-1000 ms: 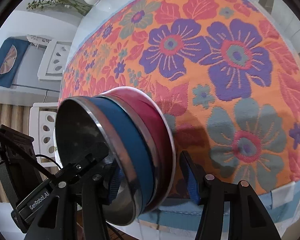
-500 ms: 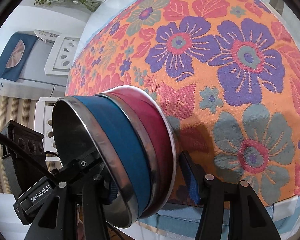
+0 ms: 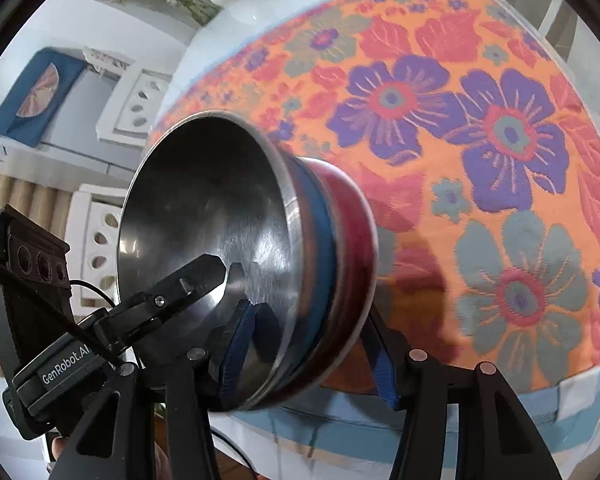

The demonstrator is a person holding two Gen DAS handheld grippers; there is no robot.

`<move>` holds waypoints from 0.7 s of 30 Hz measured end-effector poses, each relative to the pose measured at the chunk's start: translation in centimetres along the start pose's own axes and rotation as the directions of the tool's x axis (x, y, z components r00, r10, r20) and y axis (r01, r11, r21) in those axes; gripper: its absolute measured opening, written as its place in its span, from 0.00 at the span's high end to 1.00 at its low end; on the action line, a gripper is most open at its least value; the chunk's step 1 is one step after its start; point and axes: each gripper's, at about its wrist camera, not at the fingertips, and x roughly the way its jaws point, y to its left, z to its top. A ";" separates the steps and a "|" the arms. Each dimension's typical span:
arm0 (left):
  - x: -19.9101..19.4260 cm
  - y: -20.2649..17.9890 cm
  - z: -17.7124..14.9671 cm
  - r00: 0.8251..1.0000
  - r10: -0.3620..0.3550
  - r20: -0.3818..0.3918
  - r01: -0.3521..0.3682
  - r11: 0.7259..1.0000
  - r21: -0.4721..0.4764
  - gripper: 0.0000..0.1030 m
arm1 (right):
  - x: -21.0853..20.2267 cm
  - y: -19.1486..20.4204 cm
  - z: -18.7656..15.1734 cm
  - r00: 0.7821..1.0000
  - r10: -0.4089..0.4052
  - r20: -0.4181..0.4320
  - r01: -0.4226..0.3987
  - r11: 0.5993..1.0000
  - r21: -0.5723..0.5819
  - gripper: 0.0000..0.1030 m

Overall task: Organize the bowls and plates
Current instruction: 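Lift the nested bowls and carry them toward the plate stack, then lower the nested bowls onto the tree-print plate stack with both grippers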

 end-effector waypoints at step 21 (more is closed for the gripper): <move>-17.8 9.1 3.9 0.949 -0.005 0.316 -0.015 0.998 0.060 0.58 | 0.2 21.3 0.4 0.985 0.035 0.167 0.019 0.952 -0.306 0.52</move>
